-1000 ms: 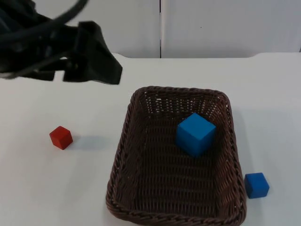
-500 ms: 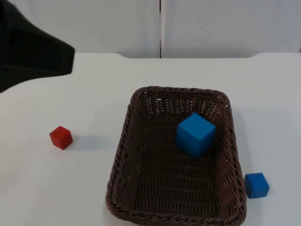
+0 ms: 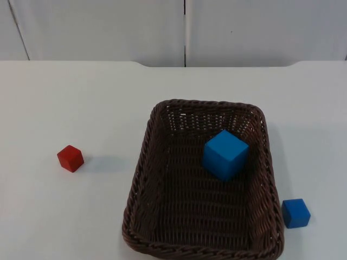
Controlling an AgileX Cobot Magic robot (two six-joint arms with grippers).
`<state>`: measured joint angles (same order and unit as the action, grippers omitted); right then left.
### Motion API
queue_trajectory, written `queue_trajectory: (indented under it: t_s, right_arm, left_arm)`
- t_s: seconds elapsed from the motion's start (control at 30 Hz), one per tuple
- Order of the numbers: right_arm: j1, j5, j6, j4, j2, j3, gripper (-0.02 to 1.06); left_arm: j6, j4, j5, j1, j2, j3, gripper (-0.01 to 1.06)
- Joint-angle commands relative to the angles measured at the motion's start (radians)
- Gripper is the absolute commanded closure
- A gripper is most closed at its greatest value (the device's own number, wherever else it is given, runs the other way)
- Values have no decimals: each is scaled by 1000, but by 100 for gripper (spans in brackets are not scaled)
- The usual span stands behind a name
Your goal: Pick up the basket with the left hand and place the largest block into the basket with the right hand.
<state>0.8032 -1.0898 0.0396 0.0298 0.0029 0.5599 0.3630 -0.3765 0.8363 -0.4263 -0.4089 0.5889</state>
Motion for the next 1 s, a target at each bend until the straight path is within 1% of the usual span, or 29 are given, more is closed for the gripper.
queue_trajectory:
  t_s: [0.0,0.1,0.13,0.23,0.3,0.33,0.43,0.5,0.73,0.87,0.97]
  right_arm:
    - [-2,-9,1,8,-3,-9,34]
    - [-2,-10,1,6,-3,-32,34]
    - [-2,10,1,1,-3,-44,34]
    - [-2,11,1,1,-3,-47,34]
    - [-2,11,1,1,-3,-47,34]
    - [-2,11,1,1,-3,-47,34]
    - [-2,11,1,-1,-3,-46,34]
    - [-2,11,1,-1,-3,-46,34]
    - [-2,11,1,-1,-3,-46,34]
    - [-2,11,1,-5,-3,-46,34]
    - [-2,11,1,-7,-3,-46,34]
  left_arm:
    - [-1,22,49,-4,58,-4,0]
    - [-8,29,71,-4,118,-6,0]
    - [-16,36,81,-4,140,-6,0]
    - [-65,90,115,-4,201,-6,0]
    - [-144,167,145,-4,242,-6,0]
    - [-144,167,145,-4,242,-6,0]
    - [-272,274,166,-4,305,-6,0]
    - [-278,298,182,-4,345,-6,0]
    - [-293,300,181,-4,409,-8,0]
    - [-295,309,181,-4,409,-54,0]
    - [-320,318,223,-4,409,-78,0]
